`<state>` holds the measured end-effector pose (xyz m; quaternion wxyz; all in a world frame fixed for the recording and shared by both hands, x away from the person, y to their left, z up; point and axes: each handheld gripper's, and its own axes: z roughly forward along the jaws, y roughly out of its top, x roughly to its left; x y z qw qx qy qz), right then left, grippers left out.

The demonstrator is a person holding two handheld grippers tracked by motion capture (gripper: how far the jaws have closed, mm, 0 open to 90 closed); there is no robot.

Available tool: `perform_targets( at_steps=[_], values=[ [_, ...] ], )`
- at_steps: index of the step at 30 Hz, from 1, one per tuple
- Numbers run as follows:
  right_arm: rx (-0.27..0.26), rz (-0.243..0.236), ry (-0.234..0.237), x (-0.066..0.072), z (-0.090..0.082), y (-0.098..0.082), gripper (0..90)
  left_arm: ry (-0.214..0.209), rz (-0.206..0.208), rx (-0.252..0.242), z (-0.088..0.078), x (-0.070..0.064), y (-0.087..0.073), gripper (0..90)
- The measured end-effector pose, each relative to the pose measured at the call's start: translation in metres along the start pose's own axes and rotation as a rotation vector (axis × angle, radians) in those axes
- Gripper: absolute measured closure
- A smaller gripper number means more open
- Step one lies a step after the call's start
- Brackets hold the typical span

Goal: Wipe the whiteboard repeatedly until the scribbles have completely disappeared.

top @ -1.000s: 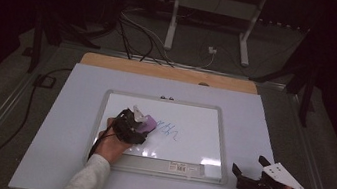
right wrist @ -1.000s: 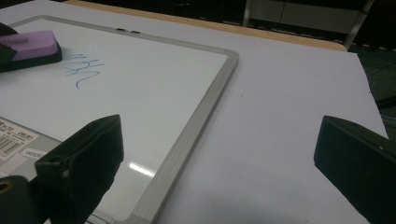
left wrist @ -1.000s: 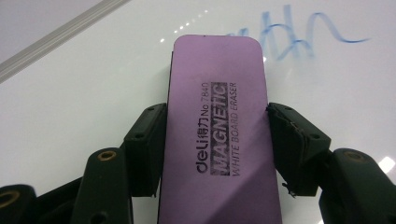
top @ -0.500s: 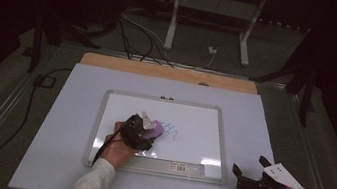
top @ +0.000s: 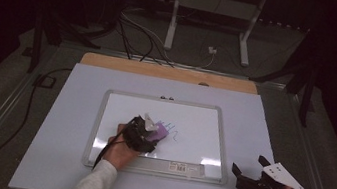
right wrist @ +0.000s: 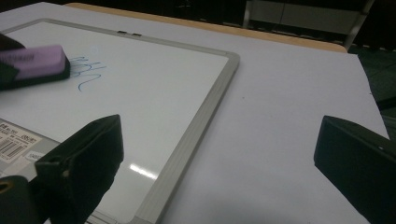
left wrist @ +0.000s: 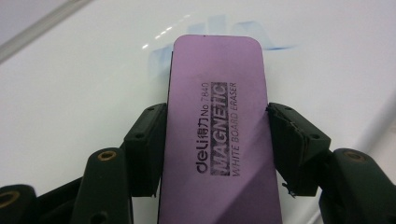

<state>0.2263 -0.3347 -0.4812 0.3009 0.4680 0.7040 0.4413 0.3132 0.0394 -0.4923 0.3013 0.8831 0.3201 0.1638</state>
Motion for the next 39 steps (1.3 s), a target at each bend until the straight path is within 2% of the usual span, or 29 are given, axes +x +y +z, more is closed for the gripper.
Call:
perform_targets(
  at_steps=[1, 2, 3, 5, 13, 17, 19, 23, 27, 30, 33, 34, 36, 39],
  values=[
    [0.001, -0.002, 0.001, 0.000, 0.000, 0.000, 1.6, -0.010, 0.025, -0.005, 0.000, -0.007, 0.002, 42.1],
    [0.001, -0.003, 0.001, 0.001, 0.000, 0.000, 1.6, 0.011, 0.048, -0.005, 0.000, -0.011, 0.003, 42.1],
    [0.001, -0.003, 0.001, 0.001, 0.000, 0.000, 1.6, 0.014, 0.048, 0.003, 0.000, -0.012, 0.004, 42.1],
    [0.001, -0.005, 0.001, 0.001, 0.000, 0.000, 1.6, -0.001, 0.026, 0.005, 0.001, -0.006, 0.003, 42.1],
    [0.002, 0.008, -0.005, -0.002, -0.002, -0.001, 1.6, 0.115, -0.128, 0.025, -0.002, 0.039, -0.008, 42.1],
    [0.002, 0.009, -0.005, -0.001, -0.002, -0.001, 1.6, 0.125, -0.184, 0.025, -0.003, 0.055, -0.014, 42.1],
    [0.003, 0.007, -0.006, 0.000, -0.001, 0.000, 1.6, 0.124, -0.179, 0.020, -0.003, 0.054, -0.014, 42.1],
    [0.003, 0.002, -0.004, 0.000, 0.000, 0.000, 1.6, 0.088, -0.154, 0.005, 0.001, 0.046, -0.009, 42.1],
    [0.002, 0.006, -0.001, -0.001, 0.000, -0.001, 1.6, 0.040, -0.115, -0.002, 0.005, 0.028, -0.002, 42.1],
    [0.001, 0.008, 0.001, -0.001, 0.000, -0.001, 1.6, -0.012, -0.065, -0.007, 0.007, 0.010, 0.004, 42.0],
    [0.004, 0.009, 0.002, 0.000, 0.001, -0.001, 1.6, -0.025, -0.014, -0.009, 0.008, -0.002, 0.008, 42.0],
    [0.002, 0.007, 0.003, 0.000, 0.001, -0.001, 1.6, -0.018, -0.006, -0.008, 0.008, -0.004, 0.009, 42.0],
    [0.000, 0.006, 0.002, 0.000, 0.000, 0.000, 1.6, -0.027, -0.014, -0.012, 0.009, -0.001, 0.009, 42.0],
    [0.000, 0.009, 0.000, -0.001, 0.000, -0.001, 1.6, 0.005, -0.032, -0.010, 0.009, 0.008, 0.007, 42.0]
  ],
)
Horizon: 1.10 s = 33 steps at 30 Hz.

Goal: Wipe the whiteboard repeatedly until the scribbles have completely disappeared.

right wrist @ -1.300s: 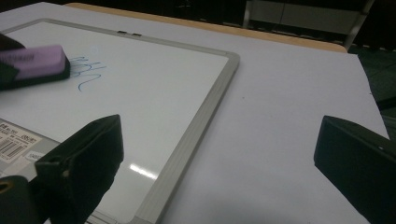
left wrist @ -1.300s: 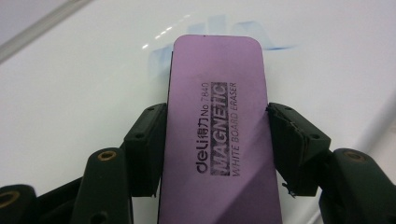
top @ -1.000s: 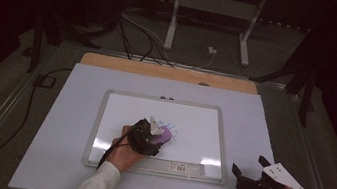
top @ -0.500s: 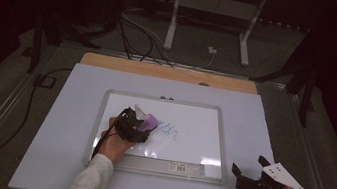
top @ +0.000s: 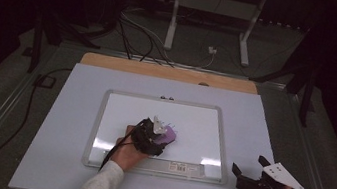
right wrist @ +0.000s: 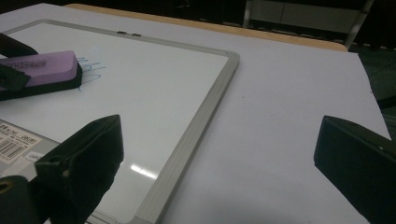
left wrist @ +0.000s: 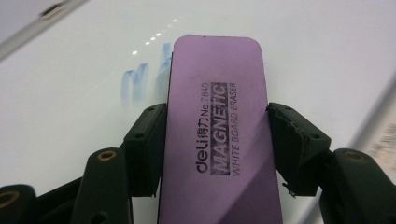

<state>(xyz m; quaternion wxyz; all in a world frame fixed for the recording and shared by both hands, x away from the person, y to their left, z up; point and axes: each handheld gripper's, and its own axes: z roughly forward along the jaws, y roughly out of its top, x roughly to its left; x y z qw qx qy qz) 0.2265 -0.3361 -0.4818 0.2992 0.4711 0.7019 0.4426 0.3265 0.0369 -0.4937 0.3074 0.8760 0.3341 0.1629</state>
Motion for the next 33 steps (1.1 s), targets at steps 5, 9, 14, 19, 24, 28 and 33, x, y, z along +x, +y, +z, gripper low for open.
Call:
perform_targets(
  at_steps=[5, 9, 14, 19, 24, 28, 33],
  values=[
    [0.001, 0.006, -0.003, -0.001, 0.000, 0.000, 1.6, 0.069, -0.083, 0.005, -0.002, 0.027, -0.007, 42.0],
    [0.001, 0.004, -0.003, -0.001, 0.001, 0.000, 1.6, 0.124, -0.154, 0.010, -0.003, 0.047, -0.011, 42.0],
    [0.003, 0.004, 0.000, 0.000, 0.001, 0.000, 1.6, 0.116, -0.167, 0.012, -0.001, 0.050, -0.009, 42.0],
    [0.005, 0.004, 0.002, 0.001, 0.002, 0.000, 1.6, 0.062, -0.092, 0.017, 0.003, 0.026, 0.000, 42.0],
    [0.003, 0.002, 0.002, 0.001, 0.002, 0.000, 1.6, -0.020, 0.054, 0.001, 0.006, -0.012, 0.010, 42.0],
    [-0.001, 0.000, -0.002, 0.000, 0.000, 0.000, 1.6, -0.007, 0.043, 0.005, 0.007, -0.008, 0.010, 42.0],
    [-0.001, 0.002, -0.007, -0.001, -0.001, 0.000, 1.6, 0.114, -0.077, 0.026, 0.005, 0.029, 0.003, 42.0]
  ],
)
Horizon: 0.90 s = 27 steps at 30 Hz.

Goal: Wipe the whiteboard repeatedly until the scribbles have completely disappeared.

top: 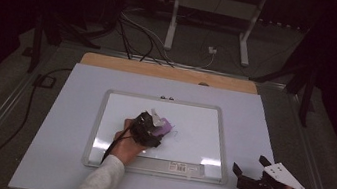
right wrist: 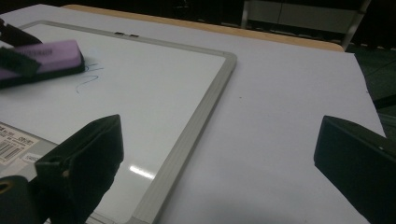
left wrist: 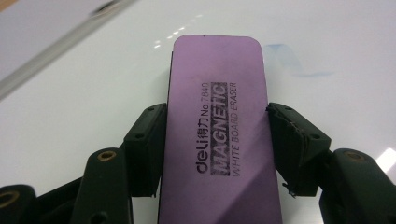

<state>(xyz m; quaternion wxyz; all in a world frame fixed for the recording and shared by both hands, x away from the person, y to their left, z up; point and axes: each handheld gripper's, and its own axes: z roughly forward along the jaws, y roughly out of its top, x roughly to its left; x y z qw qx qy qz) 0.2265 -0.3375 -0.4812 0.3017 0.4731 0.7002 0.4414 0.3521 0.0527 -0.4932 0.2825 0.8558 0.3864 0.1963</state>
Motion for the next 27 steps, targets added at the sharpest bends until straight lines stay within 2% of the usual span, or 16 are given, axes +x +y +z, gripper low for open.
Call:
perform_targets(
  at_steps=[2, 4, 5, 8, 11, 14, 19, 21, 24, 27],
  values=[
    [0.004, 0.006, -0.004, -0.001, 0.000, 0.000, 1.6, 0.027, -0.057, 0.007, 0.001, 0.014, -0.003, 42.0],
    [0.002, 0.009, -0.007, -0.002, -0.001, 0.000, 1.6, 0.048, -0.096, 0.017, 0.001, 0.025, -0.004, 42.0],
    [0.001, 0.010, -0.008, -0.002, -0.001, 0.000, 1.6, 0.041, -0.109, 0.017, 0.001, 0.028, -0.004, 42.0],
    [-0.001, 0.010, -0.010, -0.002, -0.001, 0.000, 1.6, 0.034, -0.105, 0.012, 0.002, 0.024, -0.003, 42.0],
    [-0.002, 0.010, -0.012, -0.002, -0.002, 0.000, 1.6, 0.004, -0.068, 0.007, 0.004, 0.011, 0.001, 42.0],
    [-0.002, 0.009, -0.012, -0.002, -0.002, 0.000, 1.6, -0.032, -0.021, -0.003, 0.004, -0.010, 0.006, 42.0],
    [-0.001, 0.006, -0.012, -0.001, -0.002, 0.000, 1.6, -0.133, 0.065, -0.017, 0.004, -0.046, 0.013, 42.0],
    [0.000, 0.006, -0.013, -0.002, -0.002, 0.000, 1.6, -0.132, 0.105, -0.021, 0.003, -0.057, 0.015, 42.0],
    [-0.001, 0.008, -0.016, -0.003, -0.003, 0.000, 1.6, -0.132, 0.106, -0.016, 0.004, -0.056, 0.016, 42.0],
    [-0.003, 0.010, -0.019, -0.003, -0.004, -0.001, 1.6, -0.079, 0.091, -0.004, 0.004, -0.046, 0.016, 42.0]
  ],
)
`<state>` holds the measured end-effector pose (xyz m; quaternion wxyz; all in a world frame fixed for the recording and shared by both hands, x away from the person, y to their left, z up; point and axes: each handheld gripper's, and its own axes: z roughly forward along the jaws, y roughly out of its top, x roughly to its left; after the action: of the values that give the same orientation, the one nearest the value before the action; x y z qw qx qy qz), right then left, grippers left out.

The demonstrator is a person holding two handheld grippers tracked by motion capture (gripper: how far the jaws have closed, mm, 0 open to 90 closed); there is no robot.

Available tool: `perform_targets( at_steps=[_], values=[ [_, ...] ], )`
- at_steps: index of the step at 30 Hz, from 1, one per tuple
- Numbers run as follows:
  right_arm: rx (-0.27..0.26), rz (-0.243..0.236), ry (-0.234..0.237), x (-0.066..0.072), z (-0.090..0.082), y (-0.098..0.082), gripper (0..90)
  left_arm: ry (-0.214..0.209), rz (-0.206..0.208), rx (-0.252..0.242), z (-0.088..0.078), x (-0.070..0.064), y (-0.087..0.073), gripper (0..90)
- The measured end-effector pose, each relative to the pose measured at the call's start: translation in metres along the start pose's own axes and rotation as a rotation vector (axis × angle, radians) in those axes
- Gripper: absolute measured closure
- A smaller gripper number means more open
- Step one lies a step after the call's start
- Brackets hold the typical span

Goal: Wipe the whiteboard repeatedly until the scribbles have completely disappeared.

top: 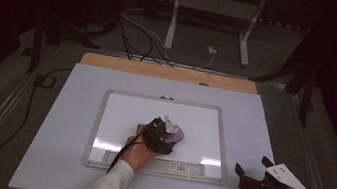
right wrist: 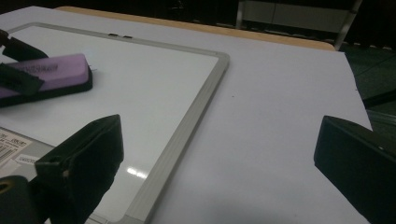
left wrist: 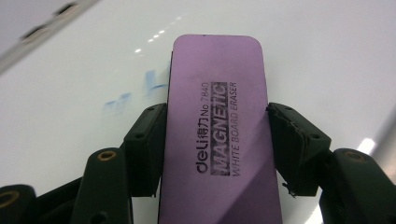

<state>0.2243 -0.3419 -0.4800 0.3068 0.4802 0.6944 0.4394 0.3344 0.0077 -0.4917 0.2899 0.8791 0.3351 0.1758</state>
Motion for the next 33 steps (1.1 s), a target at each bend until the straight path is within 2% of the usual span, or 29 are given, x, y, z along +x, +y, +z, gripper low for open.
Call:
perform_targets(
  at_steps=[4, 6, 7, 9, 11, 17, 19, 20, 21, 24, 26, 29, 33],
  values=[
    [0.000, 0.003, -0.003, -0.001, -0.001, 0.000, 1.6, 0.078, -0.074, 0.020, -0.002, 0.024, -0.006, 42.0],
    [0.001, 0.003, -0.004, -0.001, -0.001, 0.000, 1.6, 0.081, -0.125, 0.028, -0.002, 0.036, -0.009, 42.0],
    [0.002, 0.004, -0.003, -0.001, -0.001, 0.000, 1.6, 0.075, -0.134, 0.028, -0.002, 0.037, -0.010, 42.0],
    [0.002, 0.001, -0.004, -0.001, 0.000, 0.000, 1.6, 0.086, -0.116, 0.028, -0.002, 0.034, -0.009, 42.0],
    [0.003, -0.002, -0.002, 0.000, 0.000, 0.000, 1.6, 0.052, -0.105, 0.022, -0.001, 0.027, -0.007, 42.0],
    [0.006, -0.007, 0.000, 0.001, 0.001, 0.000, 1.6, -0.065, 0.011, -0.008, 0.003, -0.014, 0.006, 42.0],
    [0.007, -0.007, -0.001, 0.001, 0.001, 0.000, 1.6, -0.073, 0.052, -0.015, 0.004, -0.024, 0.009, 42.0],
    [0.006, -0.008, -0.002, 0.001, 0.001, 0.000, 1.6, -0.069, 0.055, -0.011, 0.004, -0.025, 0.010, 42.0],
    [0.007, -0.010, -0.003, 0.001, 0.001, 0.000, 1.6, -0.075, 0.045, -0.007, 0.004, -0.023, 0.010, 42.0],
    [0.008, -0.012, -0.007, 0.001, 0.000, 0.000, 1.6, -0.038, 0.007, 0.002, 0.004, -0.009, 0.008, 42.0],
    [0.009, -0.010, -0.008, 0.001, 0.000, 0.000, 1.6, 0.014, -0.026, 0.019, 0.003, 0.007, 0.004, 42.0],
    [0.012, -0.012, -0.007, 0.001, 0.000, -0.001, 1.6, 0.070, -0.083, 0.037, 0.000, 0.029, -0.003, 42.0],
    [0.012, -0.017, -0.009, 0.001, 0.001, -0.001, 1.6, 0.140, -0.178, 0.049, -0.005, 0.061, -0.016, 42.0]
  ],
)
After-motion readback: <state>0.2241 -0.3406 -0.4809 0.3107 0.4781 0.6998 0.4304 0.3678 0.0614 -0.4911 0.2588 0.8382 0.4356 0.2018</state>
